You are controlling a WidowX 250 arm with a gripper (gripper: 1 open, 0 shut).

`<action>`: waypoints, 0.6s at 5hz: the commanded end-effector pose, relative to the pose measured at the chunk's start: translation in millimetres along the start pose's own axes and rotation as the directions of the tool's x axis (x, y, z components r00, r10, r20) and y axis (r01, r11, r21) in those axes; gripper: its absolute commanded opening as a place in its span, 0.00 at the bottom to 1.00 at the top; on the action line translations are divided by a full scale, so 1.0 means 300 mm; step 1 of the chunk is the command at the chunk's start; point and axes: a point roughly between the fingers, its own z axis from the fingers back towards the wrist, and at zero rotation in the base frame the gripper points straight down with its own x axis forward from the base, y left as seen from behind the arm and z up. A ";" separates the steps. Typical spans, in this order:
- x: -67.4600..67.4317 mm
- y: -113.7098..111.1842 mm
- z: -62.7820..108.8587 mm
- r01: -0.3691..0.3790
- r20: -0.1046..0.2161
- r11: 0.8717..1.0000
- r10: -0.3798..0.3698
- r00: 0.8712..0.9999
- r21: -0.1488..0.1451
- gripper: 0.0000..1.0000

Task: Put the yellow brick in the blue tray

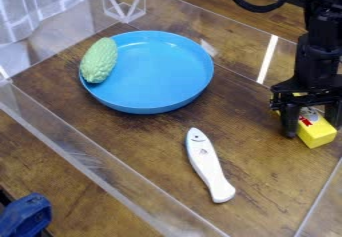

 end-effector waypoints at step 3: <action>0.038 0.006 -0.033 0.024 -0.004 1.000 -0.024 1.000 0.010 0.00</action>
